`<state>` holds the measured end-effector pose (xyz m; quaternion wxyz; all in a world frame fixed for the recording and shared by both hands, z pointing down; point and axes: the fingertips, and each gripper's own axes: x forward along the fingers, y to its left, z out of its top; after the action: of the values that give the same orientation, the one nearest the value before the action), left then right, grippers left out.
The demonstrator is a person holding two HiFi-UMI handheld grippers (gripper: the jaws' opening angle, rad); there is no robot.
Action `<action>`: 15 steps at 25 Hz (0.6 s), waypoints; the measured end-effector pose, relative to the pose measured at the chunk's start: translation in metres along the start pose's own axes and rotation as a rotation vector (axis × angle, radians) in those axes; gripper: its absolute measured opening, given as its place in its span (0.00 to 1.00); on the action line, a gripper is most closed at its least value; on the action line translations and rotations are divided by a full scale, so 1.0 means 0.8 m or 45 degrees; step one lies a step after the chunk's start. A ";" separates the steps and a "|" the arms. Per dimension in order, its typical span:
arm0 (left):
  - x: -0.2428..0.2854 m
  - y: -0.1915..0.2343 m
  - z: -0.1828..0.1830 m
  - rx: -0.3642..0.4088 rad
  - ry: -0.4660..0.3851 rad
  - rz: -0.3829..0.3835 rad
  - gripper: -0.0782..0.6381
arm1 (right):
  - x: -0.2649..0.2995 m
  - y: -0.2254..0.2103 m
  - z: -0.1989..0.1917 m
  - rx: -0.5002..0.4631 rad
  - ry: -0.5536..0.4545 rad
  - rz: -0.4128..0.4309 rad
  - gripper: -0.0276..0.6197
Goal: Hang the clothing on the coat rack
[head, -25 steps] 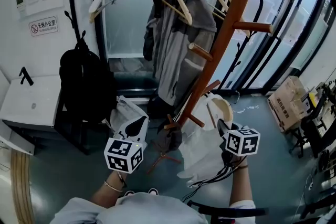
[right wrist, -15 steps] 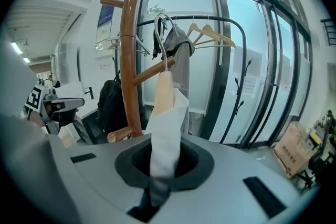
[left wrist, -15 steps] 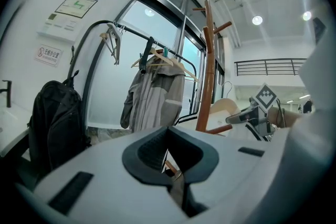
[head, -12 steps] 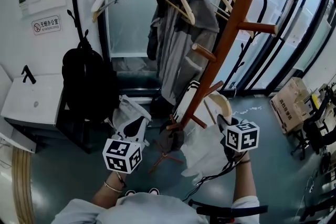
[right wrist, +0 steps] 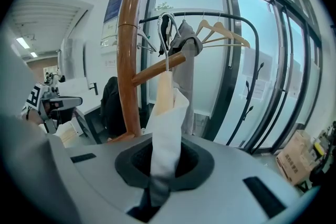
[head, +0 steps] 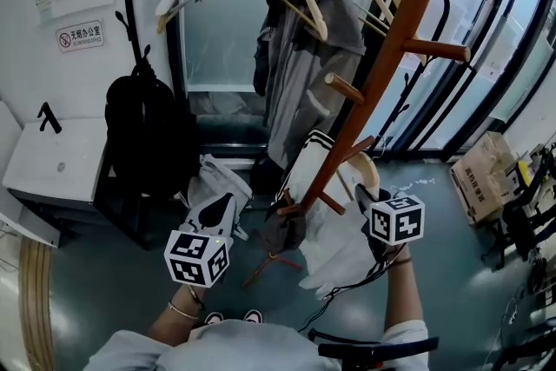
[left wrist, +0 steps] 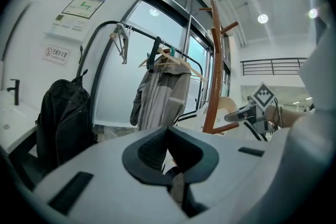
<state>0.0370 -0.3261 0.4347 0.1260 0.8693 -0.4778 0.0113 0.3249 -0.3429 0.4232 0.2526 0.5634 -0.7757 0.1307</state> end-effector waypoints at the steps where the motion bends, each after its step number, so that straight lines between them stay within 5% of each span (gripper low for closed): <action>1: 0.000 0.002 -0.001 -0.001 0.001 0.004 0.12 | 0.003 0.000 0.000 -0.001 0.004 0.004 0.10; 15: -0.006 0.021 -0.011 -0.009 0.028 0.043 0.12 | 0.034 0.005 -0.011 0.082 0.026 0.071 0.10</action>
<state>0.0216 -0.3287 0.4462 0.1339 0.8605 -0.4911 0.0212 0.3166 -0.3593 0.4458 0.2384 0.5479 -0.7840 0.1685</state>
